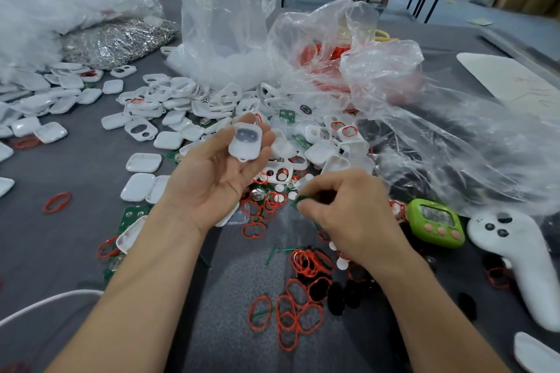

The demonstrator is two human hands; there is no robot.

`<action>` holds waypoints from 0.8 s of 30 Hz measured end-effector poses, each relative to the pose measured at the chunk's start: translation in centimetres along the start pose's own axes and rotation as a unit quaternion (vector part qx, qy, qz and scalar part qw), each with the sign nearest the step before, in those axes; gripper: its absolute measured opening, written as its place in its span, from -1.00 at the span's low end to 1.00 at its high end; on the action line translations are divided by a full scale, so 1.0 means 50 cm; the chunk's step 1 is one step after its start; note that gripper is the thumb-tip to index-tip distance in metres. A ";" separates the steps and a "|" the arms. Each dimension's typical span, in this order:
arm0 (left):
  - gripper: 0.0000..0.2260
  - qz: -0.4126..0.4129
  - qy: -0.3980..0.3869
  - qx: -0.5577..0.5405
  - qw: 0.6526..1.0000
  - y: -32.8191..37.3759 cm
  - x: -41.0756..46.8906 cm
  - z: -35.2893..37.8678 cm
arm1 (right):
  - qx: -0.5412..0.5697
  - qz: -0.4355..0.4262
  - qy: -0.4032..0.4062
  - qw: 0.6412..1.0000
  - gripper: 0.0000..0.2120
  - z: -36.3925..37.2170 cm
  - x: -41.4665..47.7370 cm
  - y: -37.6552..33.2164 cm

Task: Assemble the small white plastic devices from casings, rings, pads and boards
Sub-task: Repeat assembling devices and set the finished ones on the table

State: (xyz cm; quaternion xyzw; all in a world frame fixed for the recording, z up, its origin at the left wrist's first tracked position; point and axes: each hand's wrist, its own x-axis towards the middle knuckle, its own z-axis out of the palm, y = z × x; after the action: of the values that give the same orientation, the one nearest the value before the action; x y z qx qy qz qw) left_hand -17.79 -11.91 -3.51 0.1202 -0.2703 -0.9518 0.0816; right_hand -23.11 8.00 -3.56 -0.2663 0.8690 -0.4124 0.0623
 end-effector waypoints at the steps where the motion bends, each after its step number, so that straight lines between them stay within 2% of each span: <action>1: -0.77 -0.002 -0.002 0.010 1.000 -0.002 0.000 0.002 | -0.029 -0.002 -0.004 1.000 -0.88 0.002 -0.004 -0.005; 6: -0.77 -0.002 -0.004 0.018 1.000 -0.003 -0.001 0.005 | -0.208 -0.047 -0.065 0.975 -0.82 0.011 -0.023 -0.050; 10: -0.77 0.001 -0.002 0.011 1.000 0.002 -0.003 0.001 | -0.322 -0.065 -0.062 0.942 -0.79 0.019 -0.043 -0.076; 16: -0.78 0.002 0.002 -0.006 1.000 0.008 -0.003 -0.003 | -0.336 -0.086 -0.066 0.936 -0.74 0.022 -0.048 -0.077; 20: -0.77 0.001 -0.002 0.001 1.000 0.003 -0.002 -0.003 | -0.342 -0.089 -0.099 0.930 -0.66 0.011 -0.052 -0.082; 22: -0.77 0.002 -0.005 0.002 1.000 0.002 -0.001 -0.004 | -0.356 -0.089 -0.128 0.921 -0.76 0.011 -0.056 -0.087; 24: -0.77 0.000 -0.008 0.002 1.000 0.000 -0.001 -0.006 | -0.361 -0.094 -0.145 0.916 -0.78 0.014 -0.061 -0.089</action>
State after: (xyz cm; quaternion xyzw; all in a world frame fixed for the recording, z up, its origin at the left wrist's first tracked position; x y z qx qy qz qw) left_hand -17.67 -12.02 -3.75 0.1127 -0.2727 -0.9522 0.0795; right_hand -18.45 6.78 -1.04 -0.4083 0.9111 -0.0312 0.0477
